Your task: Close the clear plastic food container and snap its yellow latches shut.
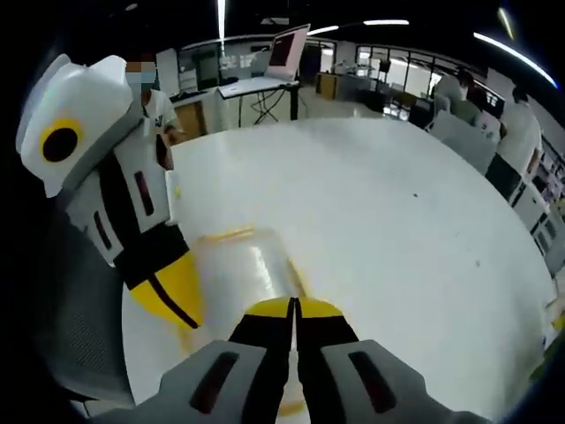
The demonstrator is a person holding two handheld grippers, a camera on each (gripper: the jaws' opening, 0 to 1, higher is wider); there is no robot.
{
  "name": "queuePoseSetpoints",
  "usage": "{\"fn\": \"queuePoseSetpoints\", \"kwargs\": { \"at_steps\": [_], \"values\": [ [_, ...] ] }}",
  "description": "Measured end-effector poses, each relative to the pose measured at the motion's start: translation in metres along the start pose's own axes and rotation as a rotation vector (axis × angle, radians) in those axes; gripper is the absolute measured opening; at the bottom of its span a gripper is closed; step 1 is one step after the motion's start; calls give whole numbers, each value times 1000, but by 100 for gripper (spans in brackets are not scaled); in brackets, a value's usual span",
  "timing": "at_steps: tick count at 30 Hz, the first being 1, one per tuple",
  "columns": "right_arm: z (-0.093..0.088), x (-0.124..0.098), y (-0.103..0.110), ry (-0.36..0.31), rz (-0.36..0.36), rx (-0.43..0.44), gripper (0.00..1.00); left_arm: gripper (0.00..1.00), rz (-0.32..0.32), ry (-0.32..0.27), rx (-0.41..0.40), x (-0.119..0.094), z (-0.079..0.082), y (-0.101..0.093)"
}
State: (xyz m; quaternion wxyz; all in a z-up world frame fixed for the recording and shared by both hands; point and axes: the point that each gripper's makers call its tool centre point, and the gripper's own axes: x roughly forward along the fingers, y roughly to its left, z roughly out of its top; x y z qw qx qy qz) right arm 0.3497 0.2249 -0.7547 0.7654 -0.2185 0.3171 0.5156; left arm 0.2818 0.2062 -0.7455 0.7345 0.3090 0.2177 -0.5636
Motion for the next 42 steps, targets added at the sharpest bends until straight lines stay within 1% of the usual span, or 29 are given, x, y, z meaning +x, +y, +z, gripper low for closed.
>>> {"fn": "queuePoseSetpoints", "kwargs": {
  "at_steps": [7, 10, 13, 15, 16, 18, 20, 23, 26, 29, 34, 35, 36, 38, 39, 40, 42],
  "values": [
    [0, 3, -7, 31, 8, -23, 0, 0, -10, 2, 2, 0, 1, -4],
    [-1, 4, -11, 61, 11, -53, 0, 0, -22, 20, 3, 0, -4, -9],
    [-2, 5, -13, 80, 21, -56, 2, 0, -22, 28, 7, 1, -5, -11],
    [-3, 7, -15, 94, 27, -66, 4, 0, -27, 16, -38, 2, -3, -13],
    [-3, 8, -15, 102, 33, -71, 4, 0, -26, 12, -46, 3, -2, -13],
    [-3, 10, -15, 114, 39, -82, 5, 3, -16, 29, -21, 5, -4, -15],
    [-3, 12, -13, 132, 69, -88, 8, 6, -12, 53, 1, 7, -9, -17],
    [-3, 15, -13, 157, 109, -97, 13, 6, -13, 75, 33, 6, -14, -18],
    [-3, 16, -15, 183, 134, -94, 15, 7, -15, 67, 29, 6, -12, -17],
    [-2, 16, -16, 203, 153, -117, 17, 7, -14, 64, 26, 7, -12, -16],
    [-3, 18, -13, 236, 195, -143, 15, 7, -22, 66, 30, 8, -12, -19],
    [-3, 18, -13, 242, 203, -145, 15, 8, -24, 69, 31, 8, -13, -20],
    [-3, 17, -13, 246, 215, -148, 15, 8, -26, 84, 37, 9, -16, -20],
    [-2, 16, -13, 253, 230, -123, 16, 8, -23, 79, 35, 9, -16, -20],
    [-3, 16, -8, 257, 264, -92, 16, 8, -19, 85, 32, 8, -16, -20],
    [-3, 16, -6, 260, 276, -84, 17, 9, -18, 87, 33, 8, -17, -20],
    [-6, 18, -5, 272, 280, -104, 19, 11, -14, 84, 49, 9, -16, -19]
  ]
}}
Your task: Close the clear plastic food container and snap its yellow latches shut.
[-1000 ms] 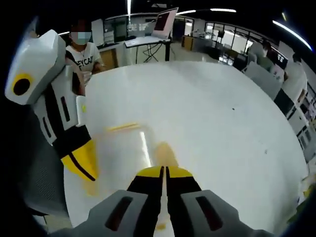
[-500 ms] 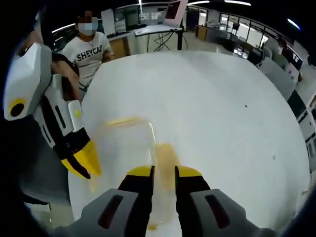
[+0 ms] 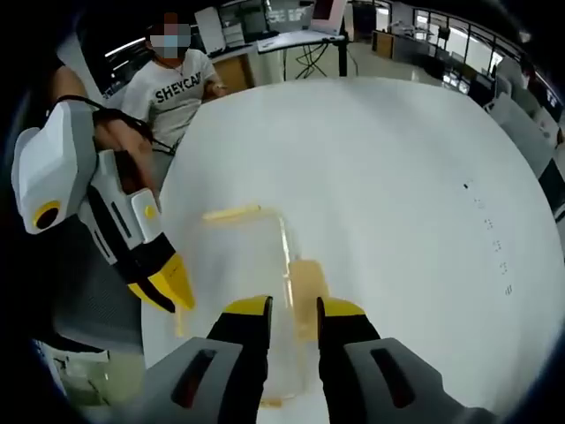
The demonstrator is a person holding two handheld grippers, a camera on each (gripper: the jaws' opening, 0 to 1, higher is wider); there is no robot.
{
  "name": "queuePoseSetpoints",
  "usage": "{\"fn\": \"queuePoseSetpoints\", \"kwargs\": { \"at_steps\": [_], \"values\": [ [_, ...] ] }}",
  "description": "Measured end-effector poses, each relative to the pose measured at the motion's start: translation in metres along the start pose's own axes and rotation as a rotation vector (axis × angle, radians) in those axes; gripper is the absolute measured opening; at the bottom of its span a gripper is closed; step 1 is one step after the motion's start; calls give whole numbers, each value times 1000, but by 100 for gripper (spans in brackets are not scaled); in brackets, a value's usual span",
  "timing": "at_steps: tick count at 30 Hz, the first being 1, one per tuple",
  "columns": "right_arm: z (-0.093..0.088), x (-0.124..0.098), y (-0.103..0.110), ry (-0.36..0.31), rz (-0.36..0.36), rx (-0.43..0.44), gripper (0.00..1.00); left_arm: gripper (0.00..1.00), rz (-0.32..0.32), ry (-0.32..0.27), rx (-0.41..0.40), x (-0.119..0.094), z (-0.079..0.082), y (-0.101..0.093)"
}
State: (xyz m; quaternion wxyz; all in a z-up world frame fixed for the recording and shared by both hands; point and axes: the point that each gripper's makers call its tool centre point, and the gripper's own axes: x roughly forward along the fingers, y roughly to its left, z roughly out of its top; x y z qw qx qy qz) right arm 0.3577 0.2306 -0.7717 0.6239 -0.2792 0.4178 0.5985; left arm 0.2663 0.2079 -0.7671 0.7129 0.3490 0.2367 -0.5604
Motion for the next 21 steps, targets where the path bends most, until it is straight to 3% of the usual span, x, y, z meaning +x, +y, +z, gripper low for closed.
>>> {"fn": "queuePoseSetpoints", "kwargs": {
  "at_steps": [2, 7, 12, 21],
  "values": [
    [1, 1, 2, 0, 15, -9, 17, 13, 19, 7, 34, 3, -1, 1],
    [-1, 1, 2, 39, 54, 10, 14, 14, 29, -9, 20, 4, 1, 3],
    [0, 2, 2, 79, 82, -3, 14, 14, 34, -11, 90, 5, 0, 1],
    [-1, 5, 3, 170, 156, 3, 16, 15, 41, -32, 117, 5, -1, 1]
  ]
}}
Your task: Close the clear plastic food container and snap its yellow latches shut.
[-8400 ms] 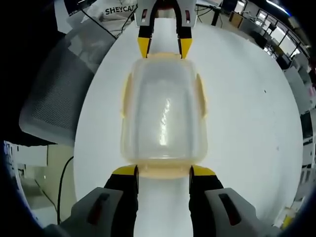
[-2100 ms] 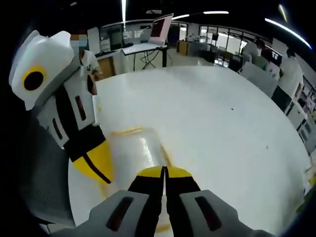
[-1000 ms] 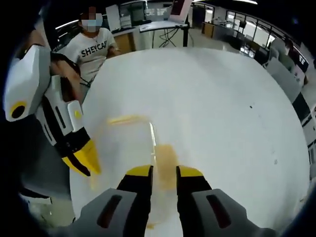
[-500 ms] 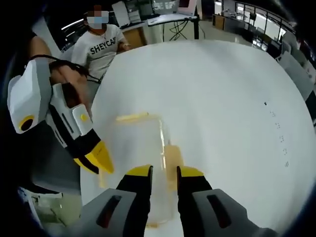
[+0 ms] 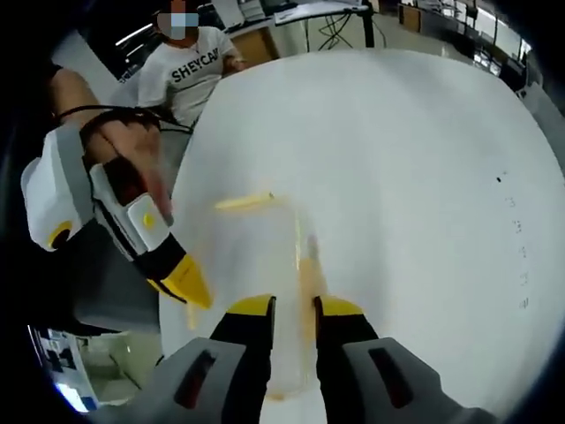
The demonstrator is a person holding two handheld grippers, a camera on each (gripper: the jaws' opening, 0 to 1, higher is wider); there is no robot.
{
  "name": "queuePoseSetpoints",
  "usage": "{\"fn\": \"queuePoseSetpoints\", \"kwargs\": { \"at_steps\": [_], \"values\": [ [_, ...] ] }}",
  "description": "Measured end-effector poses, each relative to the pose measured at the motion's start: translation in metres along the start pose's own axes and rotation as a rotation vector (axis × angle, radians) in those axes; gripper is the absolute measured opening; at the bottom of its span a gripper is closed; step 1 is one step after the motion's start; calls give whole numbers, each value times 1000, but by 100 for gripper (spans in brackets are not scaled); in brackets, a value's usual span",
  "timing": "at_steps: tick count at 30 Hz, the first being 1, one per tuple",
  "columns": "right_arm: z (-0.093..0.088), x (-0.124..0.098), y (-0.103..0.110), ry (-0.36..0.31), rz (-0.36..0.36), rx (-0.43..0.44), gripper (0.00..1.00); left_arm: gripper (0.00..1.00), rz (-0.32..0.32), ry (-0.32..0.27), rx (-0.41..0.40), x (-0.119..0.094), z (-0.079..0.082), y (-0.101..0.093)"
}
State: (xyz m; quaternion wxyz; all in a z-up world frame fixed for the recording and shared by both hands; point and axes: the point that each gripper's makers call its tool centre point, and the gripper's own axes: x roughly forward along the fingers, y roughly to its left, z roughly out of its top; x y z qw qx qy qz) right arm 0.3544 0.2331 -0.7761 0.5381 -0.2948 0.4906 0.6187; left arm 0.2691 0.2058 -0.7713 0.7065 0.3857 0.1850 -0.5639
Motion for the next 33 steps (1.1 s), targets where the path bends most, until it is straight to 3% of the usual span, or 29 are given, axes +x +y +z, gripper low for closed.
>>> {"fn": "queuePoseSetpoints", "kwargs": {
  "at_steps": [3, 8, 17, 19, 20, 21, 25, 33],
  "values": [
    [-1, 0, 3, 41, 25, -52, 18, 15, 10, -7, -1, 0, 0, 0],
    [-1, 2, 2, 78, 44, -9, 20, 15, -3, 19, 33, 1, 0, 1],
    [-2, 6, 2, 165, 115, -13, 19, 13, -15, 1, 44, 1, -1, 1],
    [-3, 7, 3, 196, 114, -29, 18, 12, -2, 10, 54, 1, -1, 1],
    [-15, 4, 5, 268, 108, 0, 19, 12, 7, -15, 94, 8, 9, -2],
    [-6, 12, 5, 209, 126, -14, 20, 12, 17, 1, 80, 8, 8, -4],
    [-7, 16, 9, 201, 149, 6, 26, 12, 18, -13, 62, 2, -2, -1],
    [-5, 16, 11, 199, 135, -20, 26, 12, 11, -23, 25, 1, 0, -1]
  ]
}}
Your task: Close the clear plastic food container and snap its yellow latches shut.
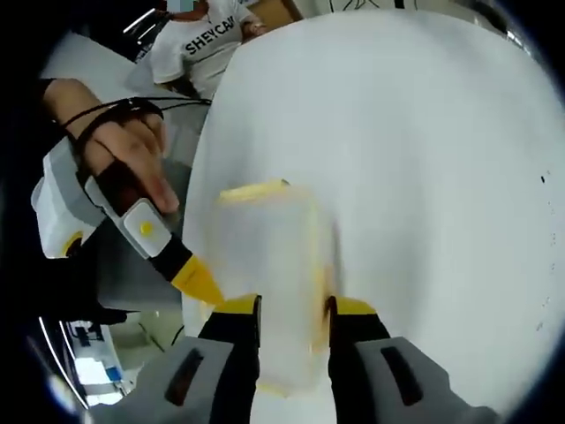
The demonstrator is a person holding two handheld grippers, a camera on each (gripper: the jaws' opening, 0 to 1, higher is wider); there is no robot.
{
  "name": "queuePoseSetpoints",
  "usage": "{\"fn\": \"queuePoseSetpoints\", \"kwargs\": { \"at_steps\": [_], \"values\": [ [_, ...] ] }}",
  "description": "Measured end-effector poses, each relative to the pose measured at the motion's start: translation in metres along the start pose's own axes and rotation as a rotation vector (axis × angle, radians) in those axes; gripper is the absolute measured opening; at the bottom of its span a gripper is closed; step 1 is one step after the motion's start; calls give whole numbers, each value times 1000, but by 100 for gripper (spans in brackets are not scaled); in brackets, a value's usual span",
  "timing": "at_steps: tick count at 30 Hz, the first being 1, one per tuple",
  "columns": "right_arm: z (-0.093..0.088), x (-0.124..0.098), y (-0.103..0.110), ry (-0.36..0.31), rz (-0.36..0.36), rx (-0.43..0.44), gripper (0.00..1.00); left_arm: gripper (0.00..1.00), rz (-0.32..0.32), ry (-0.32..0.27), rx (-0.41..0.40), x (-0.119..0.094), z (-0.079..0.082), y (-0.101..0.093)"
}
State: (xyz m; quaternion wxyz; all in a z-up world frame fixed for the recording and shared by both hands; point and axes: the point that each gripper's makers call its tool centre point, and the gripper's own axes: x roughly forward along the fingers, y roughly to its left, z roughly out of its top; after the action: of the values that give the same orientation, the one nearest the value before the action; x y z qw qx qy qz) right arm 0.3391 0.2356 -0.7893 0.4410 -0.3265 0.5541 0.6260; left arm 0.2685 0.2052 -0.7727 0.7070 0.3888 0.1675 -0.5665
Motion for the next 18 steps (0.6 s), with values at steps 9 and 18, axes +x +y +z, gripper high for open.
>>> {"fn": "queuePoseSetpoints", "kwargs": {
  "at_steps": [9, 18],
  "values": [
    [2, -1, 2, 77, -77, -3, 27, 13, -6, -2, -13, 0, 0, 0],
    [0, -4, 2, 40, -88, 11, 28, 13, 18, -3, -52, 0, 1, 1]
  ]
}}
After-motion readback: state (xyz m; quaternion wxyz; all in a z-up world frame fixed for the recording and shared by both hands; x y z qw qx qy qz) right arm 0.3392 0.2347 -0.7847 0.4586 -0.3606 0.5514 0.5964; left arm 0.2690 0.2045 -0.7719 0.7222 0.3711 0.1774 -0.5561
